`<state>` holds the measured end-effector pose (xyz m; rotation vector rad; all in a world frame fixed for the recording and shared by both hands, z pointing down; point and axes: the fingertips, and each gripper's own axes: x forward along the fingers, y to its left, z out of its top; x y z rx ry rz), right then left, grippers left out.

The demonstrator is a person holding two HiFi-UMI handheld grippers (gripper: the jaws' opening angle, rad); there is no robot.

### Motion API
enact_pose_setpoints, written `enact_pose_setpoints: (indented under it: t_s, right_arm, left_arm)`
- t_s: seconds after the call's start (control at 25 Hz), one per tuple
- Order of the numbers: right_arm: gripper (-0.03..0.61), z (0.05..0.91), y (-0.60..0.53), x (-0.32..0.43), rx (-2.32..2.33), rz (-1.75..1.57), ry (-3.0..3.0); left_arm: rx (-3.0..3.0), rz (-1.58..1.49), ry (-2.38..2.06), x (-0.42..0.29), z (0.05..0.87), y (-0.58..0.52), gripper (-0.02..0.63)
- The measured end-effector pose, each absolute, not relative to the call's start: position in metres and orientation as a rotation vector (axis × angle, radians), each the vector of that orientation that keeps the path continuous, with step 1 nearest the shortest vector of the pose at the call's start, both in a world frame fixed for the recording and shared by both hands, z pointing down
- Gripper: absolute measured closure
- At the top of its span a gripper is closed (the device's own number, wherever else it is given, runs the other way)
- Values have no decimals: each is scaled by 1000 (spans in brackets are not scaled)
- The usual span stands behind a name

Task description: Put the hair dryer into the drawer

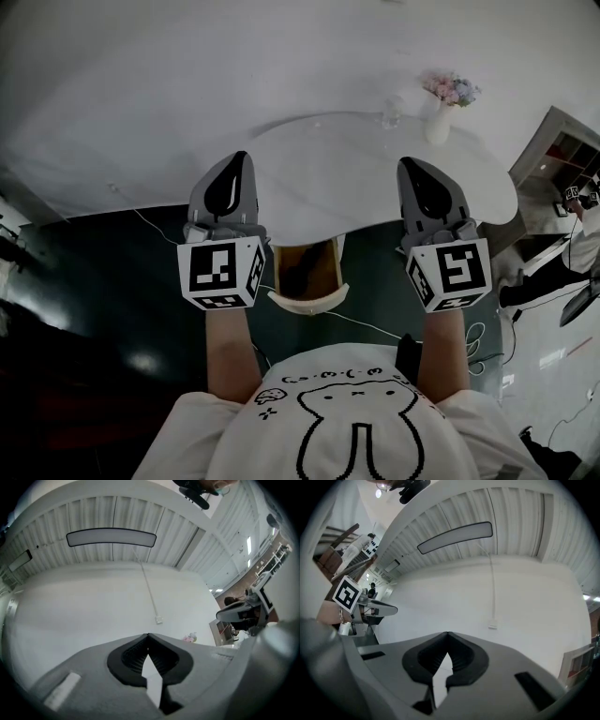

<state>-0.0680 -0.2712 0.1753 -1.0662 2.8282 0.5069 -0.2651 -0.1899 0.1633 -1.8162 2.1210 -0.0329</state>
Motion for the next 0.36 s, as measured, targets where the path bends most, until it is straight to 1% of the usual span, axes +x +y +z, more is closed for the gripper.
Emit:
enact_pose_setpoints:
  t_s: [0.36]
  right_arm:
    - [578,176,-274,-70,-1078,490,2834]
  left_arm:
    - [-1809,-41,2168,-279,165,-193,595]
